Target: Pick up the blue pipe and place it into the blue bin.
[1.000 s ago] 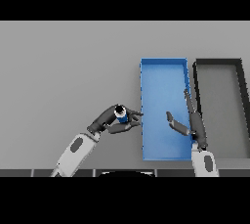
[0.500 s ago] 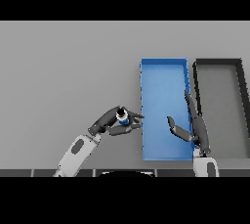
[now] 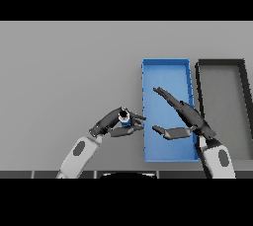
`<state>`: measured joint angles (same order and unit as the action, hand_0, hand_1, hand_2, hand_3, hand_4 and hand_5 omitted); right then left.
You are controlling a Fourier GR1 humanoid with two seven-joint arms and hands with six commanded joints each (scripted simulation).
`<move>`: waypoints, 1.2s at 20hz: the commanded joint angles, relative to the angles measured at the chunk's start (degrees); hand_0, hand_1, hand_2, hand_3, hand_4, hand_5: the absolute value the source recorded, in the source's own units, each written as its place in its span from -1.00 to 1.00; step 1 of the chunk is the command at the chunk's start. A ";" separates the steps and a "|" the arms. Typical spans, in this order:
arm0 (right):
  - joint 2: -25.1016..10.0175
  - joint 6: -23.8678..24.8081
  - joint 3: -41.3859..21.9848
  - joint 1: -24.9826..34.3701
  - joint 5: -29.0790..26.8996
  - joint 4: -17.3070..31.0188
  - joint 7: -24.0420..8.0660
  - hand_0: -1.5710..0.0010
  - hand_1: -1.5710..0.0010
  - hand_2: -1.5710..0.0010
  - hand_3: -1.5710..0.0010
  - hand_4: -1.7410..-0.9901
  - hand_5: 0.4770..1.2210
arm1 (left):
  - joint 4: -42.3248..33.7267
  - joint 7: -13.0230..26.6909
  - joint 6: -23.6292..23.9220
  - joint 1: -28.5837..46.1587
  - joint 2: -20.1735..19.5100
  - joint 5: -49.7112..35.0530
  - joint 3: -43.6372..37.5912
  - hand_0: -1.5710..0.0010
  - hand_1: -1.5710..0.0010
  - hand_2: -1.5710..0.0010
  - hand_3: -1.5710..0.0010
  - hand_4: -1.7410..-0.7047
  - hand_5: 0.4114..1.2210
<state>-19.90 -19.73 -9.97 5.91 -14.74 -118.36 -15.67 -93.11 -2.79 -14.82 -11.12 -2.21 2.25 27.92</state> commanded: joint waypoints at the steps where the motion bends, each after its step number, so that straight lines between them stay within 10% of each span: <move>1: -0.19 -0.56 -1.26 2.53 0.17 -0.05 -1.18 1.00 0.99 0.90 1.00 0.22 -0.78 | -0.08 0.64 -0.11 -0.10 -0.11 0.02 -0.46 -1.00 -1.00 -1.00 -1.00 -0.47 1.00; 19: 7.80 -7.34 -12.04 26.42 -0.59 12.46 -12.08 0.91 0.86 0.79 0.94 0.43 -0.95 | 2.49 1.74 -4.82 -0.49 3.40 3.10 -4.01 -1.00 -1.00 -1.00 -1.00 -0.47 1.00; 24: 10.22 -8.30 -13.19 27.88 -0.01 15.02 -10.34 -0.12 -0.12 -0.16 0.03 -0.27 -0.89 | 0.39 4.80 -5.93 -0.03 3.01 3.67 -4.60 -1.00 -1.00 -1.00 -1.00 -0.77 1.00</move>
<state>-9.66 -28.00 -23.16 33.81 -14.76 -103.35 -25.91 -92.72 1.95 -20.80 -11.18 0.80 5.90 23.29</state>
